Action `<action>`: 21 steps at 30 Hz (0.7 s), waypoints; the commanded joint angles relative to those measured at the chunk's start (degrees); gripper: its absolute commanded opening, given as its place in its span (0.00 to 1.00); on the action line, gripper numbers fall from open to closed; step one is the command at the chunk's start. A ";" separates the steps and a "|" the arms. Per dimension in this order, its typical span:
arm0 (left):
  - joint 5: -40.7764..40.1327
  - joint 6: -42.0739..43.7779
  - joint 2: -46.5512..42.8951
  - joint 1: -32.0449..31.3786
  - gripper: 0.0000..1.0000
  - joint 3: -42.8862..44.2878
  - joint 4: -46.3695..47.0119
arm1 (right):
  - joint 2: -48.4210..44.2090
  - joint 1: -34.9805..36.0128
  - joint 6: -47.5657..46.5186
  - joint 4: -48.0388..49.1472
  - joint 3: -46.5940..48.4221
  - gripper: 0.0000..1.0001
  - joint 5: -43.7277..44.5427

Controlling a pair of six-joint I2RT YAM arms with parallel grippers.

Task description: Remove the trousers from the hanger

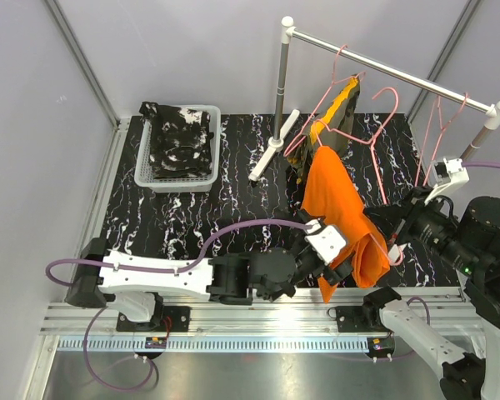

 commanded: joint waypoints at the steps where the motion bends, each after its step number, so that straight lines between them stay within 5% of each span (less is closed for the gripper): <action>1: -7.90 2.21 2.74 0.04 0.99 5.52 7.91 | -2.29 0.10 0.39 11.16 3.46 0.00 -3.32; 6: -6.60 2.56 6.97 0.74 0.97 10.98 5.37 | -3.17 0.02 0.92 11.51 3.20 0.00 -3.85; 10: -7.73 3.26 9.44 1.26 0.61 13.36 3.34 | -3.52 0.02 0.30 11.25 3.72 0.00 -2.98; 12: -7.91 3.09 9.00 1.53 0.52 12.57 3.16 | -3.44 0.10 -0.22 10.72 4.08 0.00 -2.09; 16: -6.60 3.18 6.63 1.62 0.67 9.50 4.56 | -3.00 0.02 -1.37 9.66 4.34 0.00 1.33; 21: -7.21 3.97 5.66 1.79 0.65 8.26 4.22 | -2.21 0.02 -0.84 10.10 4.87 0.00 1.43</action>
